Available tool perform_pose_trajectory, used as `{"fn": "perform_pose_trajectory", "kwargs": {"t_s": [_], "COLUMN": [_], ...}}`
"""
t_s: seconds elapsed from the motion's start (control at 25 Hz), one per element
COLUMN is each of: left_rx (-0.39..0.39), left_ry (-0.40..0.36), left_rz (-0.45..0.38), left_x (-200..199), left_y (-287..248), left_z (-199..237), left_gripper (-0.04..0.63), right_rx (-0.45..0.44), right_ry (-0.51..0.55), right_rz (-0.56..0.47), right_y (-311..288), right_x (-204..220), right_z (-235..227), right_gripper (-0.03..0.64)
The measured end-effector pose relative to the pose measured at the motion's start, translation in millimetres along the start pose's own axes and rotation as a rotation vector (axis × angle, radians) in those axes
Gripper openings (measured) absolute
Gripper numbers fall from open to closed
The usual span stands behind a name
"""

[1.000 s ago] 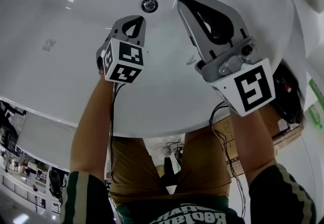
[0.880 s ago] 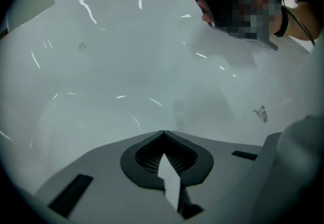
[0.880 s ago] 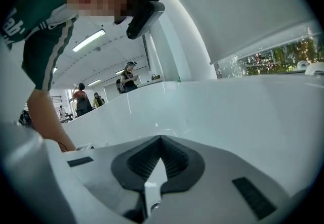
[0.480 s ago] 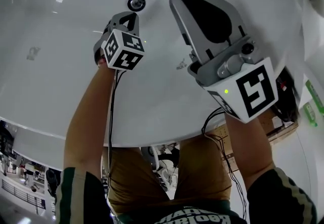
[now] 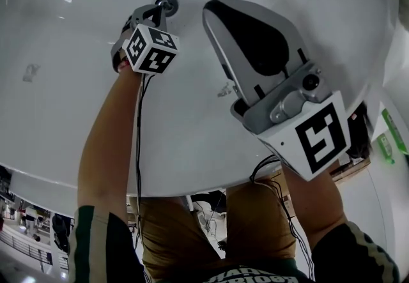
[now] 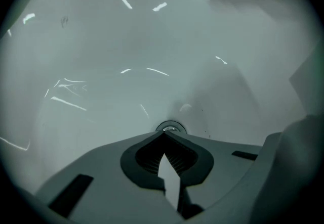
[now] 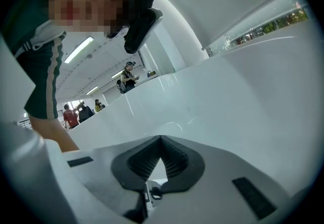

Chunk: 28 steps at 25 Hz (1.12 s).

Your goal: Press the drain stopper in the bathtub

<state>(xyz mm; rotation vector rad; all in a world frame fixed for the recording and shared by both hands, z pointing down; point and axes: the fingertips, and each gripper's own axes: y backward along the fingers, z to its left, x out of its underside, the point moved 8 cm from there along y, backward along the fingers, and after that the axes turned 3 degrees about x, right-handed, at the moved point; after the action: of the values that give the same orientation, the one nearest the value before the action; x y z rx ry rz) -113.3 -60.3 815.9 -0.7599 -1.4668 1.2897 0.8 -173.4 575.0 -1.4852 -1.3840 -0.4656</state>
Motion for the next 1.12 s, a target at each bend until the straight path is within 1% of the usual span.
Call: {"fn": "perform_pose_trajectory", "kwargs": {"t_s": [0.04,0.08,0.16,0.2,0.24,0.28,0.36,0.44,0.56,0.68,0.96,1.12], "left_rx": [0.009,0.023,0.046,0.044,0.036,0.030,0.032,0.040,0.053,0.058,0.077,0.064], "left_ry": [-0.004,0.009,0.084,0.121,0.142,0.147,0.128,0.092,0.054,0.029,-0.011,0.006], "left_rz": [0.012,0.036,0.087,0.097,0.096,0.092,0.085,0.089,0.113,0.125,0.138,0.132], "left_x": [-0.7,0.4,4.2,4.3,2.7,0.3,-4.7,-6.9,-1.1,3.6,4.2,3.3], "left_y": [-5.5,-12.5,-27.0,-32.0,-35.0,-36.3,-36.1,-34.8,-34.6,-37.3,-45.5,-46.3], "left_z": [-1.7,-2.8,0.5,4.5,8.6,11.8,15.0,14.7,9.8,5.9,-2.5,-3.3], "left_gripper": [0.008,0.008,0.008,0.008,0.008,0.008,0.008,0.008,0.008,0.008,0.008,0.008], "right_rx": [-0.002,-0.004,-0.003,-0.001,0.002,0.003,0.004,0.005,0.011,0.019,0.030,0.022], "right_ry": [-0.001,0.000,0.001,0.000,-0.002,-0.007,-0.019,-0.026,-0.022,-0.039,-0.053,-0.061], "right_rz": [0.003,0.006,0.010,0.013,0.015,0.017,0.010,-0.002,0.005,0.007,0.011,0.011], "right_y": [-0.1,-0.6,-2.5,-3.2,-3.6,-3.7,-4.0,-5.1,-5.5,-5.5,-6.8,-7.2], "right_x": [0.8,1.4,2.3,2.7,3.1,3.5,3.8,3.6,4.9,5.6,7.3,7.4], "right_z": [0.2,-0.1,-1.5,-2.1,-2.5,-2.7,-3.6,-4.7,-5.2,-7.2,-9.4,-9.2], "right_gripper": [0.012,0.012,0.012,0.012,0.012,0.012,0.012,0.012,0.012,0.012,0.012,0.012]}}
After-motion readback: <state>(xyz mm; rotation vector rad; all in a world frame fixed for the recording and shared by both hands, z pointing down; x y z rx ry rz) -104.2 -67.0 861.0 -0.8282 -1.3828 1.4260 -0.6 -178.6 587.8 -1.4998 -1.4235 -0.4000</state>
